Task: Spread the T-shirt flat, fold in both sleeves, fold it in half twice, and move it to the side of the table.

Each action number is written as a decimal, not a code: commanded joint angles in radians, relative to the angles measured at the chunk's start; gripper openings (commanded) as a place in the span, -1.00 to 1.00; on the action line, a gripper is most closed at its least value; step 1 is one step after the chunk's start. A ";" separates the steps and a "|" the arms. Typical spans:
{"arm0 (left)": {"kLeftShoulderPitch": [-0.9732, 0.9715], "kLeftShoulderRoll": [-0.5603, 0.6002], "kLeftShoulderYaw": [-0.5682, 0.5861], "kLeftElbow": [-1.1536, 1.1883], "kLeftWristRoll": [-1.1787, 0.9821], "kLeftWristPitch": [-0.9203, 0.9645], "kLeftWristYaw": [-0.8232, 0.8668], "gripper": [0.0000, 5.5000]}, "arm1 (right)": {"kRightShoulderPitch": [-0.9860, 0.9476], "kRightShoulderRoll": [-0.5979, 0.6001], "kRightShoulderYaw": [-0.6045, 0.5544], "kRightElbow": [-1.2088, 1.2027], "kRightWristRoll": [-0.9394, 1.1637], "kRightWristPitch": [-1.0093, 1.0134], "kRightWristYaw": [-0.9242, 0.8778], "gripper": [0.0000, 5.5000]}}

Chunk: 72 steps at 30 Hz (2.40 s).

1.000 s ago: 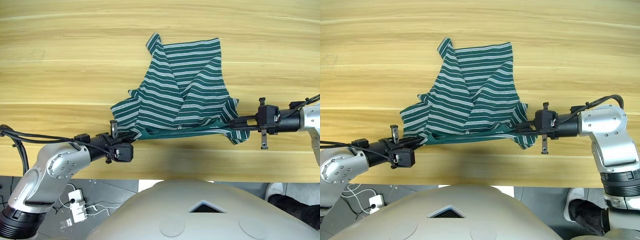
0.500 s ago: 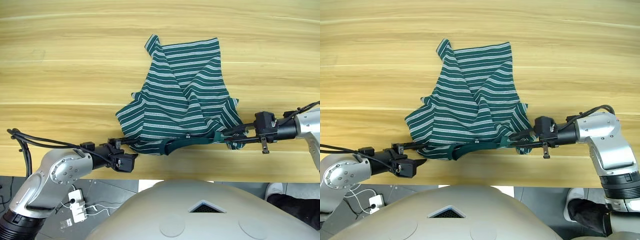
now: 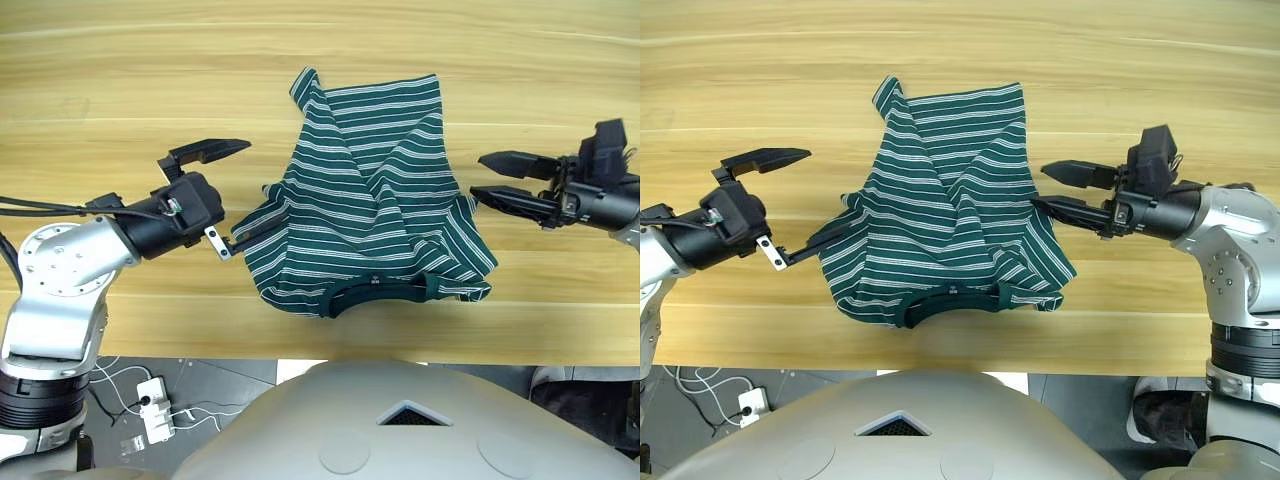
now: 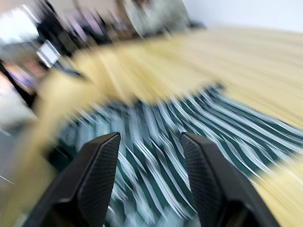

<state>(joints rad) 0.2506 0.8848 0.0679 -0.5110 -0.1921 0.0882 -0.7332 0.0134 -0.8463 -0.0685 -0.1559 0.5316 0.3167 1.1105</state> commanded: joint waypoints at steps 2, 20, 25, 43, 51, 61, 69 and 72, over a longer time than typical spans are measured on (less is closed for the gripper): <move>0.015 -0.027 -0.087 0.055 0.323 -0.111 0.133 0.73 | 0.041 -0.046 0.114 0.144 -0.482 -0.415 -0.178 -0.13; -0.508 -0.358 -0.372 0.692 0.610 -0.318 0.322 0.73 | -0.589 0.362 0.367 0.865 -0.834 -0.751 -0.509 -0.13; -0.617 -0.423 -0.440 0.871 0.680 -0.354 0.367 0.73 | -0.618 0.404 0.436 1.042 -0.903 -0.803 -0.535 -0.13; -0.400 -0.250 -0.353 0.848 0.667 -0.411 0.413 0.73 | -0.517 0.273 0.335 1.041 -0.817 -0.877 -0.544 -0.13; -0.334 -0.231 -0.322 0.780 0.664 -0.395 0.416 0.73 | -0.466 0.268 0.300 0.990 -0.800 -0.871 -0.548 -0.13; -0.359 -0.353 -0.291 0.791 0.633 -0.373 0.539 0.73 | -0.383 0.334 0.206 0.840 -0.599 -0.884 -0.492 -0.13; -0.137 -0.376 -0.009 0.312 0.315 -0.178 0.481 0.73 | -0.079 0.336 0.041 0.272 -0.059 -0.408 -0.334 -0.13; -0.031 -0.382 0.065 0.146 0.265 -0.093 0.464 0.73 | 0.056 0.283 0.030 0.096 -0.065 -0.339 -0.321 -0.13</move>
<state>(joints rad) 0.1547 0.5037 0.1011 -0.2673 0.1067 -0.0604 -0.2487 -0.0009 -0.5180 -0.0347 0.0457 0.4800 -0.0579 0.7695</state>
